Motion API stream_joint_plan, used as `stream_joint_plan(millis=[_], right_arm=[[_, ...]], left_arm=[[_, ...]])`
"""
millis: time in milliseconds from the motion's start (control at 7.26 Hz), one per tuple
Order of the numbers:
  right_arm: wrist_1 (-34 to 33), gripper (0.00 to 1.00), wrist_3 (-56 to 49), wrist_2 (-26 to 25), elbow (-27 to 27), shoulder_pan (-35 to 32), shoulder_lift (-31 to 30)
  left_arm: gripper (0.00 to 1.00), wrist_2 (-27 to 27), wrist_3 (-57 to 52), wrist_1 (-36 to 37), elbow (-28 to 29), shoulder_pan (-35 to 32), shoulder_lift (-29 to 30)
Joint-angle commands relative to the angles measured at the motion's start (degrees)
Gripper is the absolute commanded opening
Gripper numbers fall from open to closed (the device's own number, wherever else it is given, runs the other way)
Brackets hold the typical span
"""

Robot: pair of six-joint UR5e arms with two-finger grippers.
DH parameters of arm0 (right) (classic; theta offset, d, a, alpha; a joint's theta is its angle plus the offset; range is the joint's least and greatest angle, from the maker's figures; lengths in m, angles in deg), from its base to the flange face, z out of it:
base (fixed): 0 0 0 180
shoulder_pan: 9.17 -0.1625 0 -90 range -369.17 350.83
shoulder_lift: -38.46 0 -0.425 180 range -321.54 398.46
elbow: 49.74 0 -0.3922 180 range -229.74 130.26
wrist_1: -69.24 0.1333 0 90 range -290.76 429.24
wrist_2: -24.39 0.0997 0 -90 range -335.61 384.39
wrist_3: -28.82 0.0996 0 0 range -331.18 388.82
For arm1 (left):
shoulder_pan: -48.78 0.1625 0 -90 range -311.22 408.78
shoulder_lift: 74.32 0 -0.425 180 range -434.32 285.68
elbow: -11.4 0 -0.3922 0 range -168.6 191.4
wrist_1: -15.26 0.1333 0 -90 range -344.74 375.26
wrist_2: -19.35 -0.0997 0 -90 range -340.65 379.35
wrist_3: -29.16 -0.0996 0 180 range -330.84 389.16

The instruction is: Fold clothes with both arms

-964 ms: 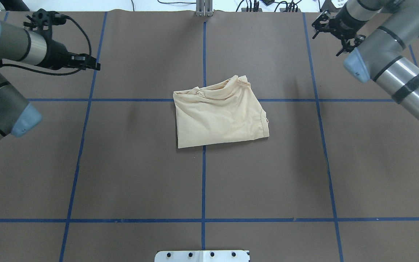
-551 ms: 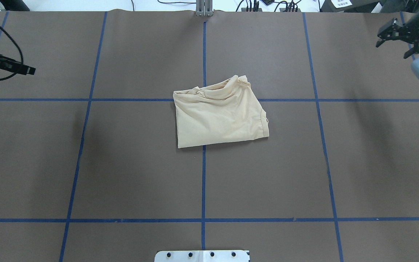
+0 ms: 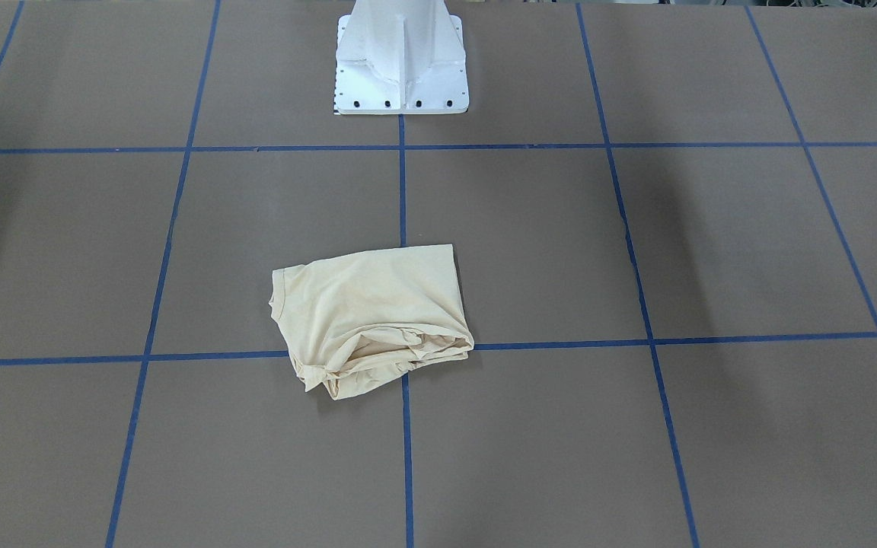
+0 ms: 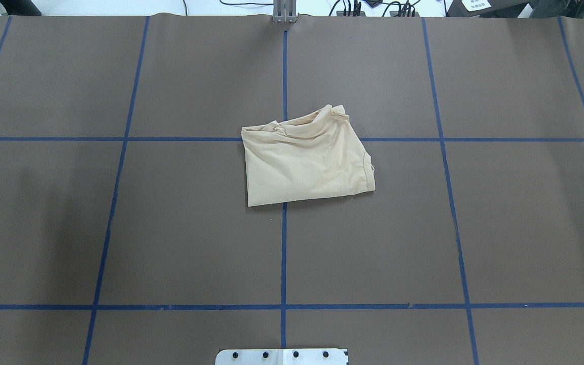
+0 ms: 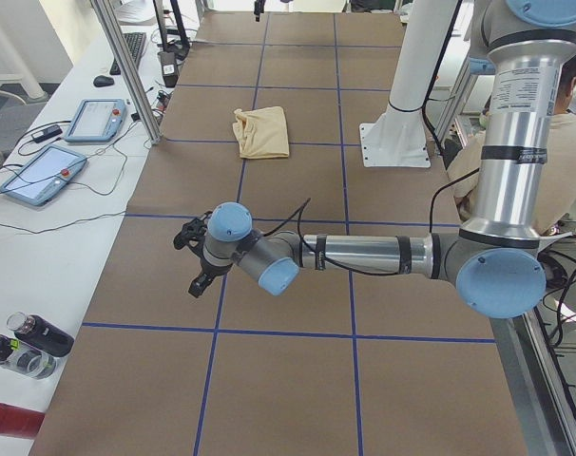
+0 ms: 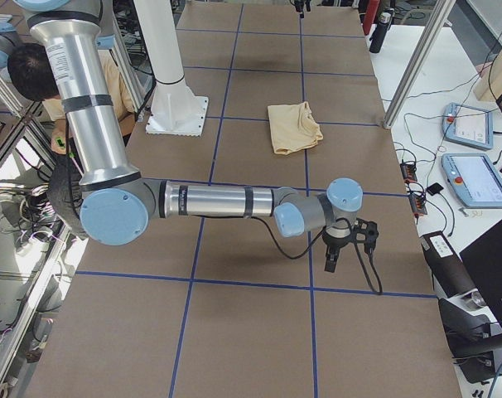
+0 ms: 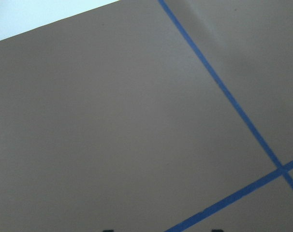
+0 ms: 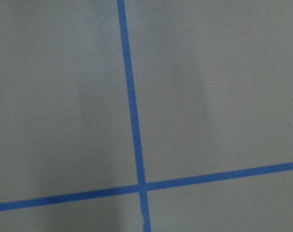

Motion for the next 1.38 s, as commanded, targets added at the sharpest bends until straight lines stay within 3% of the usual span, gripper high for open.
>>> stream_joint_plan(millis=[0,138,413,551,826,1102,1240], right_arm=[[0.0,1.0,-6.7,2.1,-0.8,-1.9,-3.4],[-3.1,1.0,-8.9,2.5,-0.9,-1.9,-3.0],[-15.3,1.0,-14.6,2.4,-3.3,-2.0,1.3],[-17.6,1.0,-14.6,2.0,-5.1,-1.9,1.5],[-17.4,1.0,-14.6,2.0,-5.9,-1.9,0.0],[-17.2,1.0,-14.6,2.3,-6.7,-1.9,-1.0],[-17.1,1.0,-14.5,2.3,-7.2,-1.9,-1.4]], left_arm=[[0.99,1.7,-5.4,1.5,0.0,-4.0,-3.5],[0.99,1.4,-5.3,1.6,0.3,-3.9,-3.8],[0.99,1.4,-4.5,3.6,0.1,-3.9,-3.8],[0.99,1.5,0.3,4.7,-0.3,-3.9,-3.8],[0.99,1.7,4.1,5.1,-0.6,-4.1,-3.9],[0.99,5.6,6.4,15.8,-6.8,-4.3,-4.2],[0.99,5.3,6.3,17.5,-10.8,-4.6,-6.2]])
